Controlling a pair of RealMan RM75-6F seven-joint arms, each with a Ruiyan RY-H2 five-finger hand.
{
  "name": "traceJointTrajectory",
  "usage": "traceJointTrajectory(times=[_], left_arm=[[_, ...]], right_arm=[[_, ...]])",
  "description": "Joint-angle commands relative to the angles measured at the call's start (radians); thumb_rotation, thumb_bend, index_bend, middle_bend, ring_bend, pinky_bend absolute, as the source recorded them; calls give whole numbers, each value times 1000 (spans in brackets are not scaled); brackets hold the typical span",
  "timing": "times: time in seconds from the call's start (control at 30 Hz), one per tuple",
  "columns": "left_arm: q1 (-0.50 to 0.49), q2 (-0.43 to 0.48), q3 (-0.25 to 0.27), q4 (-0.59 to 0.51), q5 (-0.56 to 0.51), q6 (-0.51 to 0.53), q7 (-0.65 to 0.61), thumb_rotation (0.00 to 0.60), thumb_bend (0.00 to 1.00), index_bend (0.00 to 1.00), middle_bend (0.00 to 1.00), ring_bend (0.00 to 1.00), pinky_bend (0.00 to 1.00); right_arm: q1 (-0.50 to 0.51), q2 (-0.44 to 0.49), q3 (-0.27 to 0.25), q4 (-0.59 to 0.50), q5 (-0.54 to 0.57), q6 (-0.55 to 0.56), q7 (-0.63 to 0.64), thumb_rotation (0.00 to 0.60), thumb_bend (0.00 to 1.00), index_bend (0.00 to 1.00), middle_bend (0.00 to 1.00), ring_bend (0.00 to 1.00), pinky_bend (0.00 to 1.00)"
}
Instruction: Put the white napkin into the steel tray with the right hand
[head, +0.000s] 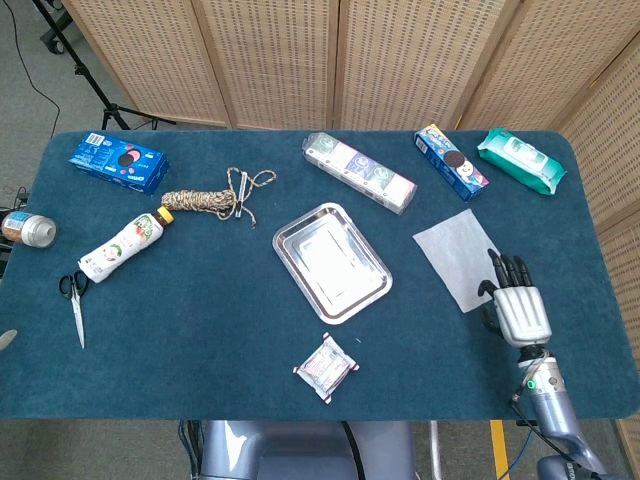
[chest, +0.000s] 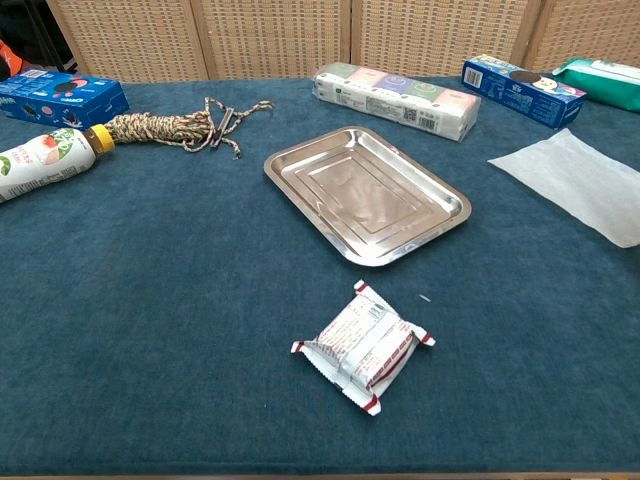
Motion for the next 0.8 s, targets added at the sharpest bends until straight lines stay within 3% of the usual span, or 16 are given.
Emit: traceJointTrajectory(times=[0.03, 0.8], left_arm=[[1, 5, 0, 4, 0, -6, -13, 600, 0, 0, 0, 0, 0], [1, 3, -14, 8, -18, -11, -11, 600, 0, 0, 0, 0, 0]], right_arm=[[17, -34, 1, 19, 20, -20, -36, 600, 414, 461, 0, 0, 0], [22, -195, -30, 217, 17, 12, -54, 600, 392, 446, 0, 0, 0]])
